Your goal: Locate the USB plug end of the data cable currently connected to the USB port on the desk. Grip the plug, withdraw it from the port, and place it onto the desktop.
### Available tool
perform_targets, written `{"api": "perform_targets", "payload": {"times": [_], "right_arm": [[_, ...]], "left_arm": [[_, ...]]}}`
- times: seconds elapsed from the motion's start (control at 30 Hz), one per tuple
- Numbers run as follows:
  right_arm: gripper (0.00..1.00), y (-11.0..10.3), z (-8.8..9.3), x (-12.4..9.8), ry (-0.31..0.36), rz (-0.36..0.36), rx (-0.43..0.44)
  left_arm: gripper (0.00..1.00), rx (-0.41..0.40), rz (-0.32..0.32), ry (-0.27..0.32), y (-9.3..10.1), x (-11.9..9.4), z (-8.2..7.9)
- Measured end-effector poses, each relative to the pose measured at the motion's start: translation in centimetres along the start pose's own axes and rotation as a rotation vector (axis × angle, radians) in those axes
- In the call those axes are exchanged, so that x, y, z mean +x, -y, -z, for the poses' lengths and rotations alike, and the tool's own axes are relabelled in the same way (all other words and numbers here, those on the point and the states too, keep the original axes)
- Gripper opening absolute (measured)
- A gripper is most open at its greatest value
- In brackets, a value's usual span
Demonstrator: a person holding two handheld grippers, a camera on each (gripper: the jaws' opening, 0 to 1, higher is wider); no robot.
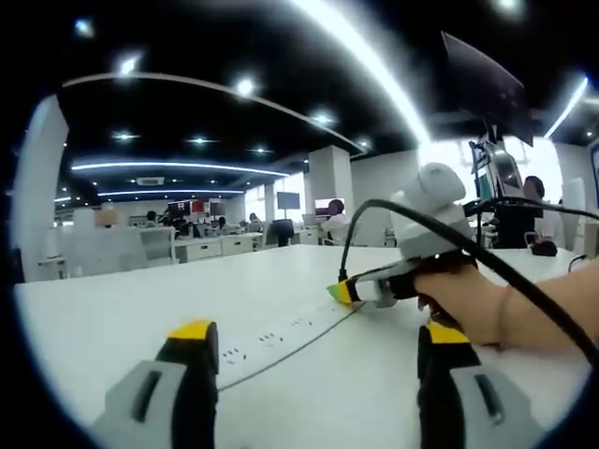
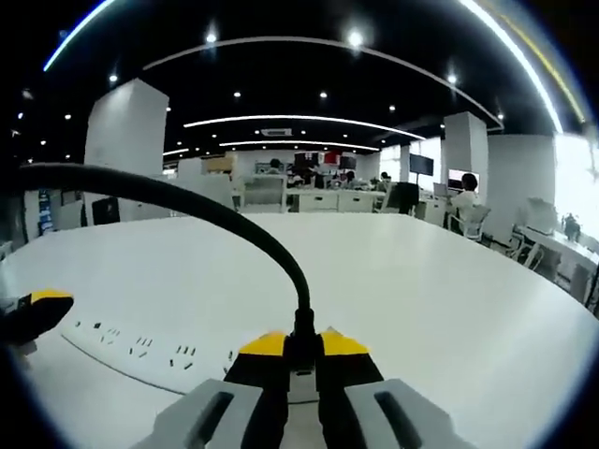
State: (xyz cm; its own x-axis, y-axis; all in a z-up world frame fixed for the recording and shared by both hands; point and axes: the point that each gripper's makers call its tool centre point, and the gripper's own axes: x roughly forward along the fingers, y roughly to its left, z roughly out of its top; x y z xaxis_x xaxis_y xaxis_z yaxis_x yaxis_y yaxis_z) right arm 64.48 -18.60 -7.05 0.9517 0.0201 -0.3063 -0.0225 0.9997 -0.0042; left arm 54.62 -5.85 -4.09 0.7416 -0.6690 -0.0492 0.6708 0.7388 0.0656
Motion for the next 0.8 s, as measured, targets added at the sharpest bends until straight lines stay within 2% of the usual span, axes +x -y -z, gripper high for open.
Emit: {"api": "perform_targets", "payload": {"times": [0.43,0.8], "right_arm": [[0.11,-0.03,0.23,-0.23,-0.018,-0.013,0.056],[0.11,-0.02,0.32,-0.25,-0.024,-0.021,0.056]], "left_arm": [[0.87,0.003,-0.009,0.001,-0.09,-0.11,0.07],[0.87,0.015,-0.009,-0.007,0.11,-0.2,0.3]]}}
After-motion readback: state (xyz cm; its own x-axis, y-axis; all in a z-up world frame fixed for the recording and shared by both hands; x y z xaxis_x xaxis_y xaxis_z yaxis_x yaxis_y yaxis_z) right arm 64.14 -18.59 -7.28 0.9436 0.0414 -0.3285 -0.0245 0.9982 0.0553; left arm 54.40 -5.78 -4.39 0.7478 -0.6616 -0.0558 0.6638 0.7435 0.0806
